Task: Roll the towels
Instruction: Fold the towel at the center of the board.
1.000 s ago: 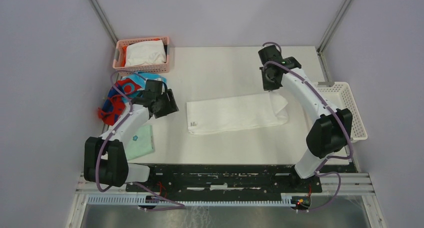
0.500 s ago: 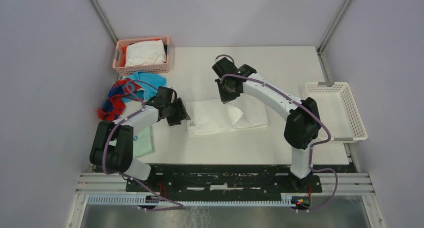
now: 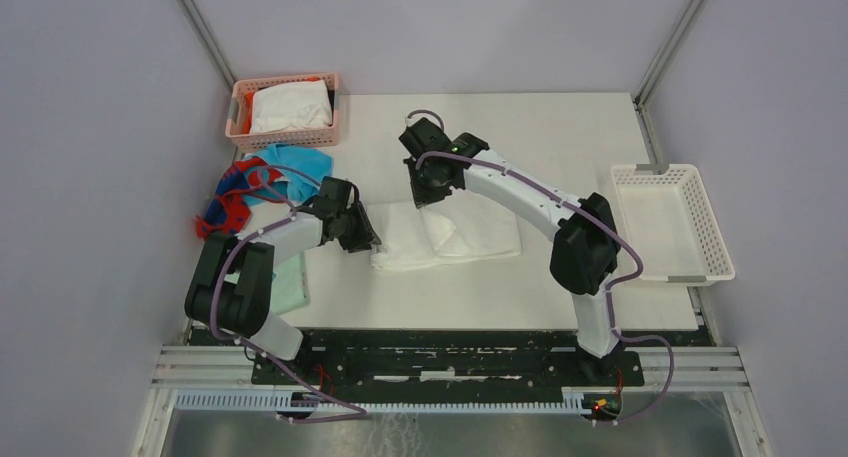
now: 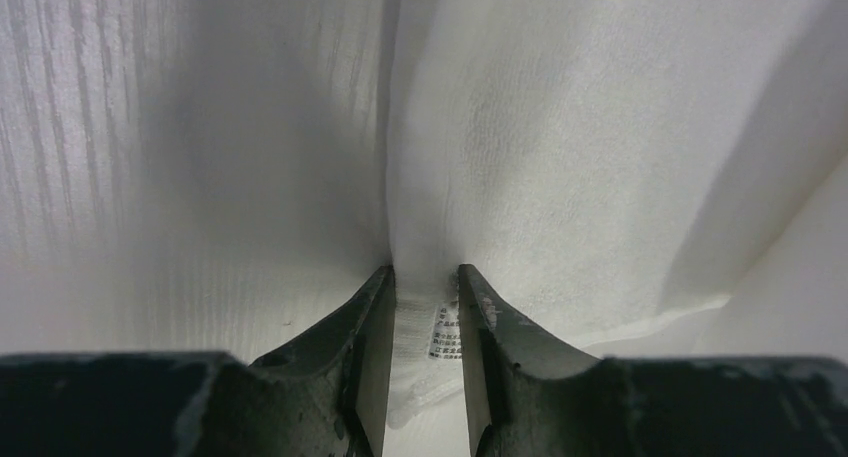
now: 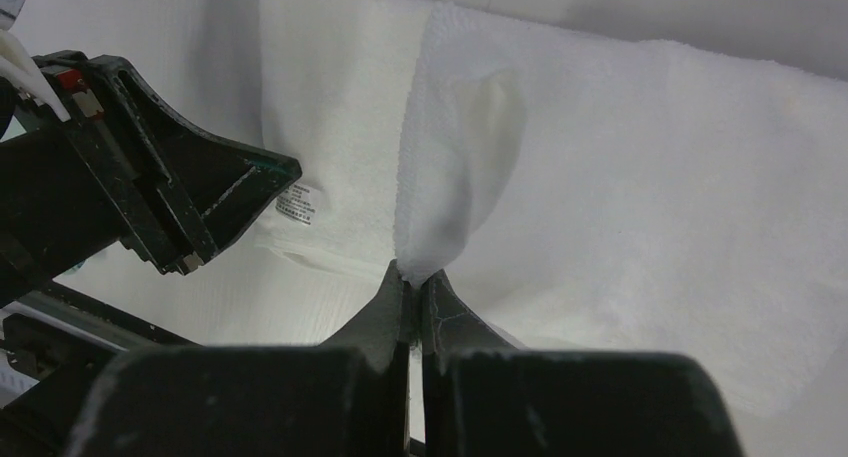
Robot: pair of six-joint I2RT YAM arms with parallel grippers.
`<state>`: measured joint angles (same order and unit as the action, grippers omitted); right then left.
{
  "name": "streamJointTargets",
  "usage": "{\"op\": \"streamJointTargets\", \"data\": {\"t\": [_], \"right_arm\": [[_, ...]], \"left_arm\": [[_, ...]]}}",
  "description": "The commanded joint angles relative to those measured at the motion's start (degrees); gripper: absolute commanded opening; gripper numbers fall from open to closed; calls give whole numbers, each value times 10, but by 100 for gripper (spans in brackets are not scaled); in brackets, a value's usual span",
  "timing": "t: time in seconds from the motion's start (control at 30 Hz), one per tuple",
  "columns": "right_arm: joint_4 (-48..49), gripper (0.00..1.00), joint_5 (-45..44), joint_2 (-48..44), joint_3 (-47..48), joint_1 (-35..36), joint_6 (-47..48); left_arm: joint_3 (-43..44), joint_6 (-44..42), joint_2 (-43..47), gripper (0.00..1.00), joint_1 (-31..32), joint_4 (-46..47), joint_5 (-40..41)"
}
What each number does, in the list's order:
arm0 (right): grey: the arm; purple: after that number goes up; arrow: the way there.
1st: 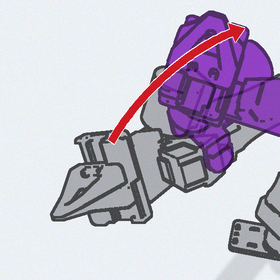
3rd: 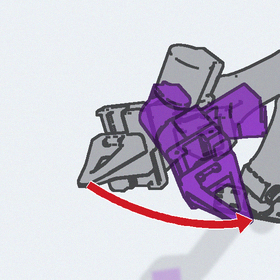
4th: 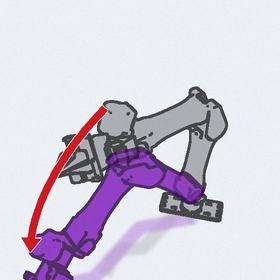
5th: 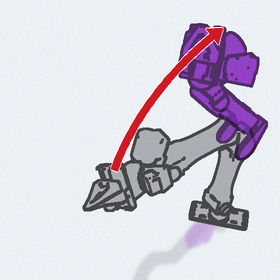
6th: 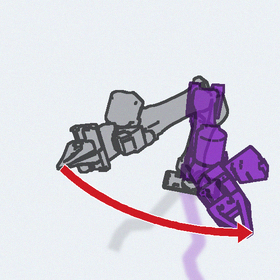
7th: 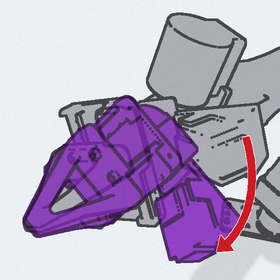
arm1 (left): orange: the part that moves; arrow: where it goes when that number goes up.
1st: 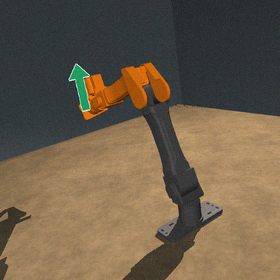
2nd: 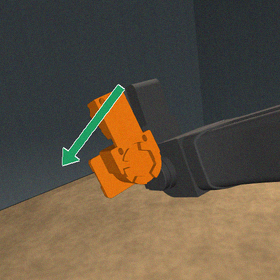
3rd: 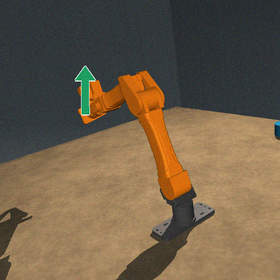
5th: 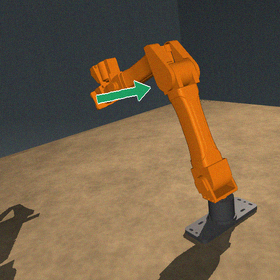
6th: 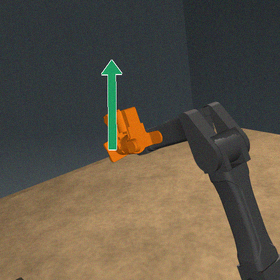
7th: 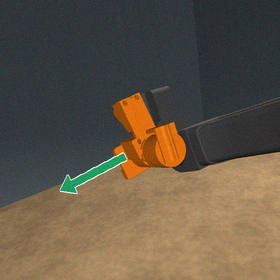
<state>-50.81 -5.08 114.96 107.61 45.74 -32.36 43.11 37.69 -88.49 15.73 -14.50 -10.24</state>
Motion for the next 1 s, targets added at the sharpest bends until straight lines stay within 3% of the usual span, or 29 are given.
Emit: {"op": "streamJointTargets", "data": {"t": [0.0,0.97], "right_arm": [[35,3,37,17,33,10,-24],[149,9,98,80,16,29,-107]], "left_arm": [[-3,12,-12,35,7,5,4],[2,5,0,31,20,-11,26]]}}
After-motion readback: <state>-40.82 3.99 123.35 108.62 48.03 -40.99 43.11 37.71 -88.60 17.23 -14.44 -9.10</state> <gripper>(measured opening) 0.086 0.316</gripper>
